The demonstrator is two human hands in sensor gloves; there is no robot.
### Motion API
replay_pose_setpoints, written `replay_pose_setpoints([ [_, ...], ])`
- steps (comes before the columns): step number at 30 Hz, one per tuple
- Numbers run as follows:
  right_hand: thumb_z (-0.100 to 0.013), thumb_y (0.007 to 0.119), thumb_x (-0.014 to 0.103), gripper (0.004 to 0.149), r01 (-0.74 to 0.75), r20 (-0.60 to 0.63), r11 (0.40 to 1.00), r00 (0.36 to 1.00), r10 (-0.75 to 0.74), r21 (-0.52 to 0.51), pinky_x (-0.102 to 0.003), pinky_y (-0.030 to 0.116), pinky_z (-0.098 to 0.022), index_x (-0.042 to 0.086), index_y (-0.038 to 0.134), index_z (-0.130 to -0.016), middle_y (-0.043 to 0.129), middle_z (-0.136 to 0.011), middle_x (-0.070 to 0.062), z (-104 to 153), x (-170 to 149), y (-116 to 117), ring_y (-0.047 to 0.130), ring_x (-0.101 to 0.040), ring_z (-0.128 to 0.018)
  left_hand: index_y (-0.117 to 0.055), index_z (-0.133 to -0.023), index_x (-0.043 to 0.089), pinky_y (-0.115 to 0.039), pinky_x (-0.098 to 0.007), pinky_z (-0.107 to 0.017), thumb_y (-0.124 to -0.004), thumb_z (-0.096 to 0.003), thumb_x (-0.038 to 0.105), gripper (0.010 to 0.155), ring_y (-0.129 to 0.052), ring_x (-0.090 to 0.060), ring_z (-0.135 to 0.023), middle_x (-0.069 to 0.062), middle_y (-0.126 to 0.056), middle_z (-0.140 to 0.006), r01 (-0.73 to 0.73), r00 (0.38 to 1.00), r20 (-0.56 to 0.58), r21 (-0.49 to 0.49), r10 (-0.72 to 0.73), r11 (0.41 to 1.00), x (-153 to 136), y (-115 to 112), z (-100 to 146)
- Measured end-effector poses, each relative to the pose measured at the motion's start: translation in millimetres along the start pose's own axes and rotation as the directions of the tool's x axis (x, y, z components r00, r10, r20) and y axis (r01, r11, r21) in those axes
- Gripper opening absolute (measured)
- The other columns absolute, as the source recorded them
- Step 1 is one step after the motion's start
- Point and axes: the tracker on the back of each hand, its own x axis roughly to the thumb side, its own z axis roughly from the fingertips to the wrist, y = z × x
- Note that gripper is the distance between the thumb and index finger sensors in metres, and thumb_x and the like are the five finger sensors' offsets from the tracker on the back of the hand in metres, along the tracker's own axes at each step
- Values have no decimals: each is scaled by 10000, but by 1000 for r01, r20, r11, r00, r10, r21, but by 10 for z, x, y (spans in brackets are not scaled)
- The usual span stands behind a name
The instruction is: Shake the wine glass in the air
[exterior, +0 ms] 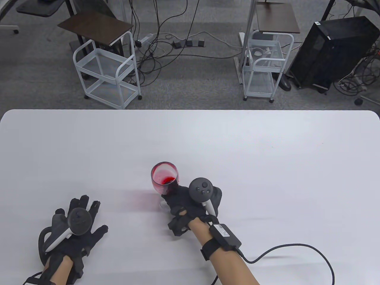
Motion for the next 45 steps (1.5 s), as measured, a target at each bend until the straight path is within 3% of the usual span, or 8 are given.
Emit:
replay_pose_setpoints([
  [3,-373,938,357,422,-44,-17,998,999,43,-34,-522,850,-444,158,933,-746,1048,-721,-103,-19,3,-30,1108,-257,-388,-204,-1140,443,20,-572,-741,-639,-469,737,852,26,-238,-1176,102,46,-1205,-4,1000,5,7,4,1000,1,4,17],
  [7,-372,940,360,424,-27,6,999,1000,27,45,-520,851,-446,161,935,-746,1050,-720,-100,0,5,34,1108,-256,-391,-201,-1141,443,22,-572,-741,-638,-470,737,853,27,-240,-1176,100,47,-1205,-3,1000,1,-1,3,1000,3,6,6],
  [16,-375,936,367,429,25,-26,1000,999,-26,-2,-513,850,-458,175,925,-758,1037,-744,-87,-160,180,131,1111,-248,-418,-202,-1141,442,20,-572,-742,-639,-470,737,853,26,-241,-1176,100,44,-1206,-13,1000,1,1,13,1000,-4,11,11],
  [34,-379,928,375,440,-1,-115,997,993,10,80,-510,838,-497,196,906,-780,1019,-781,-71,-432,239,607,1120,-241,-478,-197,-1142,439,22,-572,-742,-636,-471,738,855,27,-241,-1176,101,50,-1205,-19,1000,10,-18,19,1000,12,11,12],
  [45,-379,925,379,440,-13,-124,996,992,24,87,-508,839,-499,201,905,-781,1020,-780,-67,-447,236,640,1125,-233,-481,-197,-1142,438,22,-572,-742,-637,-471,738,856,27,-245,-1175,99,52,-1204,-21,1000,10,-20,21,1000,16,17,15],
])
